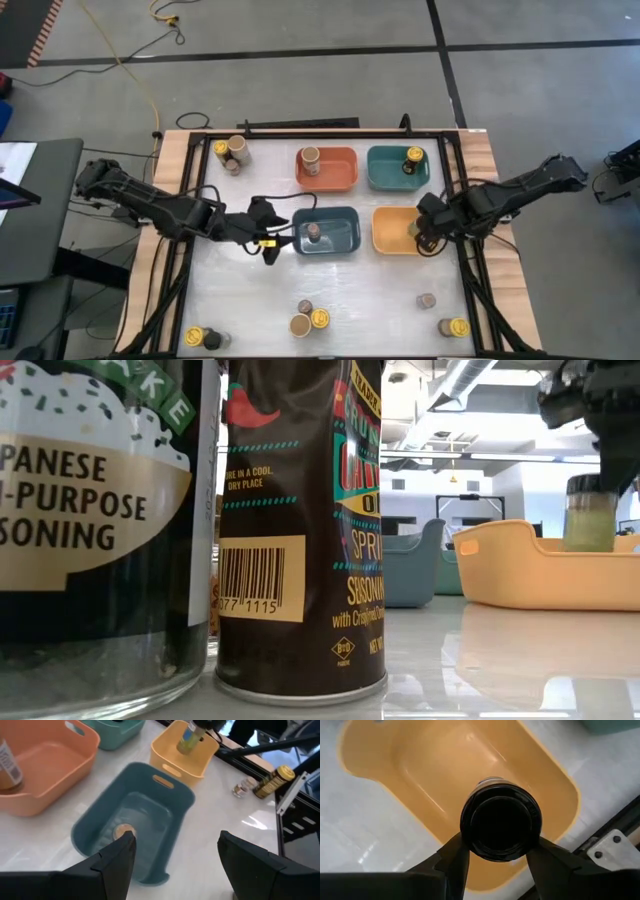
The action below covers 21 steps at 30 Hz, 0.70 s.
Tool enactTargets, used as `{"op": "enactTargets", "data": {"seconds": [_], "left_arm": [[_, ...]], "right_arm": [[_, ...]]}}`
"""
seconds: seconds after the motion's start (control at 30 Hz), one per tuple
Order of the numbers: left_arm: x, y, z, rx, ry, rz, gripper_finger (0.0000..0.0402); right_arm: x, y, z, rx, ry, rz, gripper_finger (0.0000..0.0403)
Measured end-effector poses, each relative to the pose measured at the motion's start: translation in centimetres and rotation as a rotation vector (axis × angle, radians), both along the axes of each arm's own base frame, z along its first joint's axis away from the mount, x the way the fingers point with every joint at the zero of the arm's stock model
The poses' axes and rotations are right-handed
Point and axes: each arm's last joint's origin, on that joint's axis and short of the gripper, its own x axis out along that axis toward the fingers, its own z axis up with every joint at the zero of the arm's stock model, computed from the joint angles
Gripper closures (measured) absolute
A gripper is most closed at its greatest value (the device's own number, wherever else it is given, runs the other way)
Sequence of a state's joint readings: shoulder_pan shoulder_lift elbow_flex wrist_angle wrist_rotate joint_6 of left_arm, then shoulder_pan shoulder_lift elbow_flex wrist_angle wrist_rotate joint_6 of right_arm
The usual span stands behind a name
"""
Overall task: Sort spices by type
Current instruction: Put the black spice bottle into the yellow bin
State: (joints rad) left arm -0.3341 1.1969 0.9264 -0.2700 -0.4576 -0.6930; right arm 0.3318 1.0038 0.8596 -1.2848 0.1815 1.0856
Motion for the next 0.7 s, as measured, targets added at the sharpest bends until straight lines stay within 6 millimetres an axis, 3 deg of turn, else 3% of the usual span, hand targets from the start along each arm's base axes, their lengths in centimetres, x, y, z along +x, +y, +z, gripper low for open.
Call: {"op": "enactTargets", "data": {"seconds": [0.4, 0.7], "left_arm": [[0.3, 1.1, 0.0, 0.026, 0.006, 0.031, 0.0132], [0.3, 1.2, 0.0, 0.029, 0.007, 0.031, 0.0132]], "right_arm": [[1.0, -0.7, -2.6, -0.035, 0.084, 0.002, 0.0194], [1.1, -0.7, -2.7, -0.029, 0.069, -0.003, 0.0194]]}}
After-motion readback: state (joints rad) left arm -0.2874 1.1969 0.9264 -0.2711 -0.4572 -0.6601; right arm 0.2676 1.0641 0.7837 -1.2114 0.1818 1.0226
